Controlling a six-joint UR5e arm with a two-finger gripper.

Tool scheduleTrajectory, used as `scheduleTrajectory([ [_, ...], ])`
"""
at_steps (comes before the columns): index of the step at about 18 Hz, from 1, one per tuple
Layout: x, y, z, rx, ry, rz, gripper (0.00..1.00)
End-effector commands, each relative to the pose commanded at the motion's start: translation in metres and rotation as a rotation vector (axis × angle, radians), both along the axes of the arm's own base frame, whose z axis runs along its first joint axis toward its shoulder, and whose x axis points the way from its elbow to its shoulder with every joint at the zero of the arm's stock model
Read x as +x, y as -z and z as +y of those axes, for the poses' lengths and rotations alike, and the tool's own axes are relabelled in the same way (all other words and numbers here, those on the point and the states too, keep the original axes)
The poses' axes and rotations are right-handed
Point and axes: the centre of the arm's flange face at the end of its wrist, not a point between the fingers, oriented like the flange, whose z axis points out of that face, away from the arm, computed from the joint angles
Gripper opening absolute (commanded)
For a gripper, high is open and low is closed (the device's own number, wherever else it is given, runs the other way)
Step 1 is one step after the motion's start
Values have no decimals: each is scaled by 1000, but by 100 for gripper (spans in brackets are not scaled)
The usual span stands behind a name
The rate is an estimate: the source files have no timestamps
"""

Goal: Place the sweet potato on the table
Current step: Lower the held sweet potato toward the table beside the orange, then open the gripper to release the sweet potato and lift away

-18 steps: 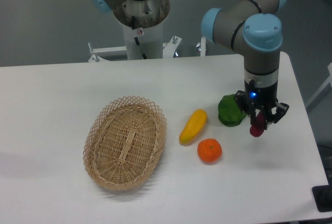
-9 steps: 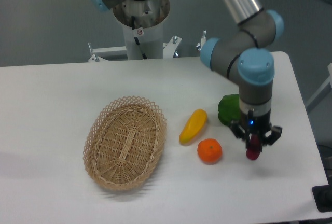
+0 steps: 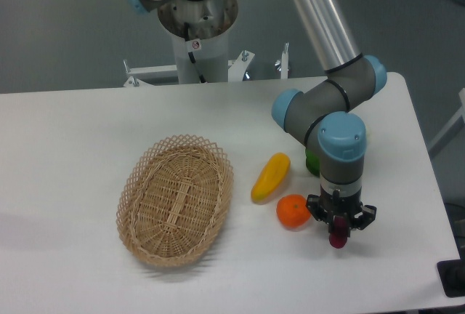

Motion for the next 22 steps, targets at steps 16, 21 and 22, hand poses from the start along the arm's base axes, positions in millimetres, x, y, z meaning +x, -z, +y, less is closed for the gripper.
scheduleTrajectory([
  [16, -30, -118, 1, 71, -28, 192, 100],
  [21, -33, -192, -43, 21, 17, 212, 100],
  [22, -34, -197, -55, -7, 38, 192, 100],
])
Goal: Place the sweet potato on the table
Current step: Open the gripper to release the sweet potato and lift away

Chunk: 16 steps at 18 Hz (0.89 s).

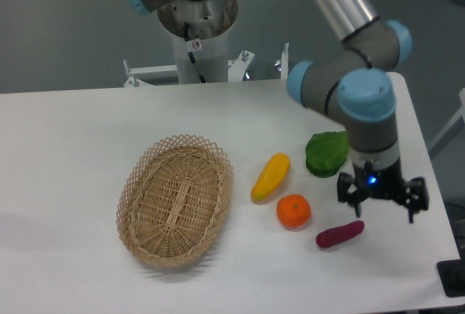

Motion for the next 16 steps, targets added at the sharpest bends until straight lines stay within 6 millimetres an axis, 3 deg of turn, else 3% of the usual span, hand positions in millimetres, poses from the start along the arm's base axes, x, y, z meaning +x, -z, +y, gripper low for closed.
scheduleTrajectory([
  [5, -5, -35, -64, -155, 181, -76, 100],
  [9, -17, -35, -103, -231, 312, -121, 100],
  [11, -16, -42, -111, -245, 345, -116, 100],
  [16, -15, -42, -111, -247, 347, -116, 100],
])
